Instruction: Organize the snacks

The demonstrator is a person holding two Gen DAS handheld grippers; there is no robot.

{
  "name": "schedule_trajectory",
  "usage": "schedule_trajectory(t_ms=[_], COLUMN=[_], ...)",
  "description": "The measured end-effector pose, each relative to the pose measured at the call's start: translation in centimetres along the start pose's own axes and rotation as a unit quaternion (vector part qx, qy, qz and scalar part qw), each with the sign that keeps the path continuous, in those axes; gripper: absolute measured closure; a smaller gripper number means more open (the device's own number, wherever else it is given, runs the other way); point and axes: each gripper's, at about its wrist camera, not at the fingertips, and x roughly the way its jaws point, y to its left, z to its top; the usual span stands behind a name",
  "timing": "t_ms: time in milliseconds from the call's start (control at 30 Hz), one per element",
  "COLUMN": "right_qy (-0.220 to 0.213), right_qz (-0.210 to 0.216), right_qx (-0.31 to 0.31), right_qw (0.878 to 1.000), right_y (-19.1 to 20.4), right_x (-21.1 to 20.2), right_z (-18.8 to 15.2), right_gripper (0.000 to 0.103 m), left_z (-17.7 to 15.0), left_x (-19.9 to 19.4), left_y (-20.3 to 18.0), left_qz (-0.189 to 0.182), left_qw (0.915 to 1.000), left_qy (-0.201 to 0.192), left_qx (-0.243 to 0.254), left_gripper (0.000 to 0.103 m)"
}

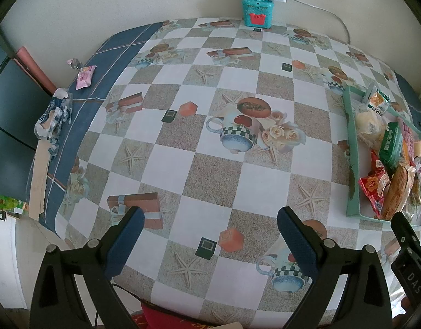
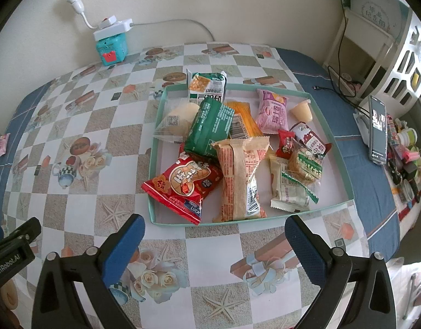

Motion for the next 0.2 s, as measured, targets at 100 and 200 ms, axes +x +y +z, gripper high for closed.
schedule_trajectory(t_ms=[100,200], right_qy=[0.001,0.002], right_qz=[0.001,0.001], right_qx=[0.000,0.000], right_qw=[1.000,1.000], right_y=[-0.04,-0.06], right_x=[0.03,0.05], right_z=[0.03,0.03], right_gripper=[0.000,0.000], left_z=[0.01,0.12], left_x=[-0.30,-0.31], left_y=[-0.10,-0.22], left_qz=[-0.001,-0.002], left_qw=[1.0000,1.0000], left_qy=[-0.009,-0.008], left_qx=[0.001,0.001], left_gripper=[0.005,0.005])
